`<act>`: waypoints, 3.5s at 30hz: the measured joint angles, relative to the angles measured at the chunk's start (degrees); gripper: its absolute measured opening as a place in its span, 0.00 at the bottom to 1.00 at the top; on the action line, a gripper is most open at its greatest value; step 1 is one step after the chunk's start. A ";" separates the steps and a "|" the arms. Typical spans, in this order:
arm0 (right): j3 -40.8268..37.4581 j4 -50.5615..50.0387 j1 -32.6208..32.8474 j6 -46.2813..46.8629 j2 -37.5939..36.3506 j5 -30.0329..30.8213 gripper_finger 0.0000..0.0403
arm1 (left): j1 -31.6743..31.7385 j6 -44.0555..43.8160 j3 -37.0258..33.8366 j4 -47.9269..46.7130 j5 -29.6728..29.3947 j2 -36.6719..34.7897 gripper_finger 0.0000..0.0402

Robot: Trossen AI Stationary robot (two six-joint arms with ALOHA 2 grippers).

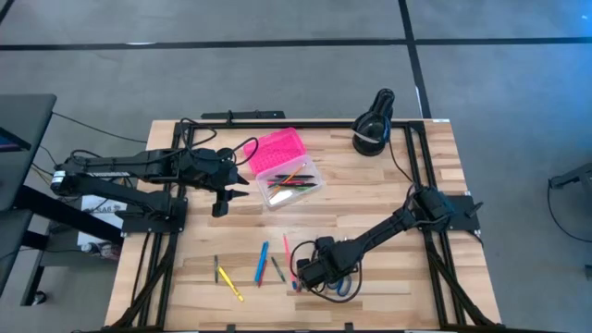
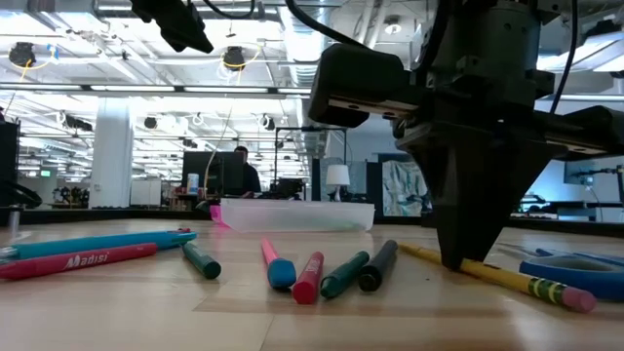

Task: Pick & place school supplies into a supply box
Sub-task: Put the yellow pencil into the pink supply box

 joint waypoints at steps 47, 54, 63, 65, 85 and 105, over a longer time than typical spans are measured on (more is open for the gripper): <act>25.90 -27.84 -11.66 -48.17 0.06 13.81 0.00 | 0.02 -6.21 0.00 1.41 -0.44 0.00 0.34; 26.13 -27.68 -18.88 -70.94 0.06 13.76 0.00 | -0.60 -13.50 0.02 2.82 -0.42 -0.59 0.34; 26.13 -25.34 -28.20 -97.09 0.06 13.43 0.00 | -5.47 -23.96 0.02 2.25 -5.69 -2.33 0.34; 26.13 -23.00 -30.02 -101.33 0.06 12.36 0.00 | -7.40 -25.80 0.00 2.13 -8.55 -2.67 0.34; 20.71 -6.29 -37.62 -117.92 0.56 6.19 0.00 | -18.43 -31.31 0.02 2.12 -29.03 -2.67 0.34; 14.81 -4.60 -39.08 -121.54 0.58 6.42 0.00 | -18.40 -30.08 0.02 -0.37 -31.06 -2.67 0.34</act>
